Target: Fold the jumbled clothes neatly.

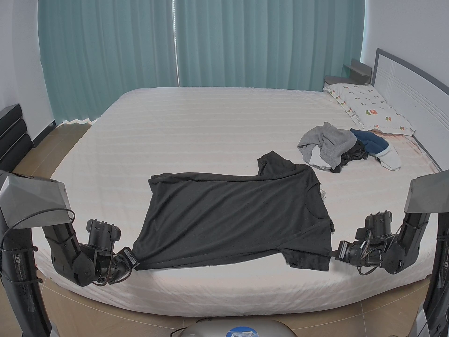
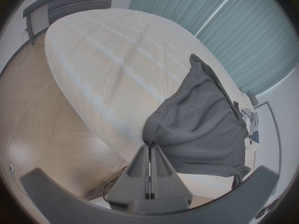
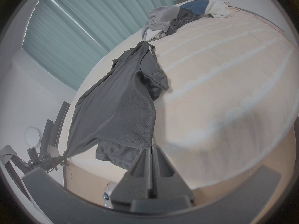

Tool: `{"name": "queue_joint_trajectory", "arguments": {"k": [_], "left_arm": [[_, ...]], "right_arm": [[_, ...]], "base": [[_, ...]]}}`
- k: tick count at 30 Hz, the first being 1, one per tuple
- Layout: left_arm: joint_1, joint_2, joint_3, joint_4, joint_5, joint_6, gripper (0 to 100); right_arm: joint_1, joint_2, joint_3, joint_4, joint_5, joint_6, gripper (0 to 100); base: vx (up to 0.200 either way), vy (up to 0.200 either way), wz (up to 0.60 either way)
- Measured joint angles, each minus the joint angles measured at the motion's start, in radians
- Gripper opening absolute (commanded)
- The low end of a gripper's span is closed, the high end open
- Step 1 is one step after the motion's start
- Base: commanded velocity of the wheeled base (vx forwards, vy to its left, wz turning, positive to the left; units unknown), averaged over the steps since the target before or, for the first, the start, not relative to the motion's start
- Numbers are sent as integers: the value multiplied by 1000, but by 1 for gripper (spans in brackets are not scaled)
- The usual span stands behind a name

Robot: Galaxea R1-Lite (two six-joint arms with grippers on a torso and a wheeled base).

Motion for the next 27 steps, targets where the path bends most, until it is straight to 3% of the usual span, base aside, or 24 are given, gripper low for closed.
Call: {"name": "queue_joint_trajectory", "arguments": {"k": [5,13,27], "left_arm": [[-6,-9,40,-4,5,72,0],[-25,-38,92,4,8,111,0],[-113,-46,152,46,12,138,0]], "right_arm": [[-37,-73,89,13,29,-36,0],[-118,-138,224,15,37,-183,0],[-150,-160,285,12,36,-197,0]], "base": [[0,0,0],[0,0,0],[0,0,0]]}}
